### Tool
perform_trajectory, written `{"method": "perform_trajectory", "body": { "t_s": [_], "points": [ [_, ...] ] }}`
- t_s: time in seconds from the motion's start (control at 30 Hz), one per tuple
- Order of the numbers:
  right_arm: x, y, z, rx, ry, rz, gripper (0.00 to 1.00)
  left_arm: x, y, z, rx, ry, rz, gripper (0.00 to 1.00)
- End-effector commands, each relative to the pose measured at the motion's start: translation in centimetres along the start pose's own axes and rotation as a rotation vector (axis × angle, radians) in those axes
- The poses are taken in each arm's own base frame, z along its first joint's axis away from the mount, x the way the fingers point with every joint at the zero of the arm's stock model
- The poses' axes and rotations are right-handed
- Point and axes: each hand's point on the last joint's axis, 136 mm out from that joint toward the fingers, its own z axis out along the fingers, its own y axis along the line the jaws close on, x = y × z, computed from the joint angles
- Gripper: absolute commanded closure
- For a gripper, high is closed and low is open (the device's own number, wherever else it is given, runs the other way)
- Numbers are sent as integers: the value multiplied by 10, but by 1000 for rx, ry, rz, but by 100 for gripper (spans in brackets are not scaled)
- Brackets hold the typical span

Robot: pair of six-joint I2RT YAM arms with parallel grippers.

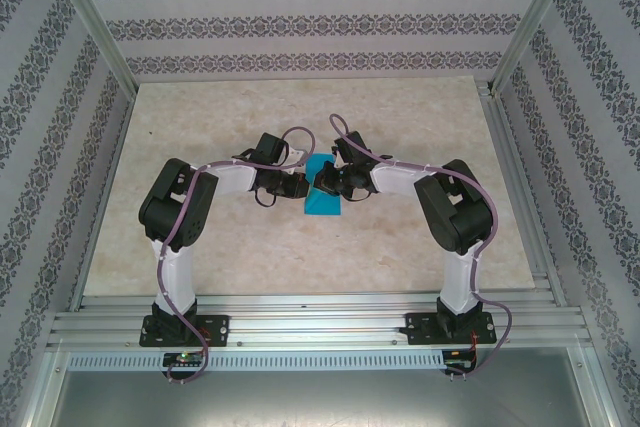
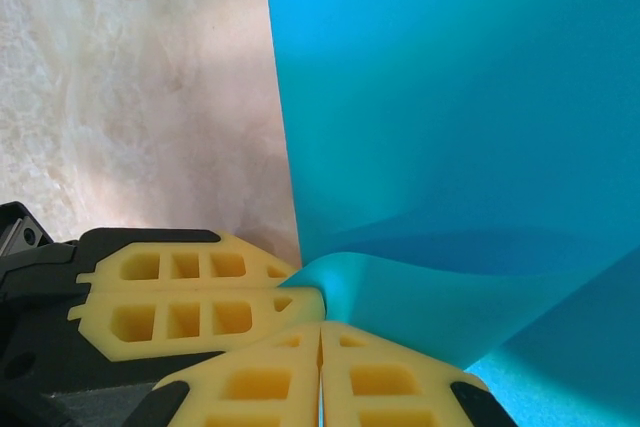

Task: Fold a paper plane with a square sheet of paper (fold left side to right side)
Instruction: Fold the triangle a second time at the center of the table.

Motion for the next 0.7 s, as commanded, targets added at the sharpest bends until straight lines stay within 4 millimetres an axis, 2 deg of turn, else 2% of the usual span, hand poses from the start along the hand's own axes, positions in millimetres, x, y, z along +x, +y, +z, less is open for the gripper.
{"method": "perform_trajectory", "body": {
  "t_s": [0.0,0.3,0.67],
  "points": [
    [-4,-1,2,-8,-14,-4,92,0,13,6,-23,12,2,95],
    [-1,-7,3,9,-8,6,92,-5,9,5,-7,3,3,95],
    [3,-17,10,19,-4,15,92,-3,13,8,-16,3,-15,95]
  ]
}}
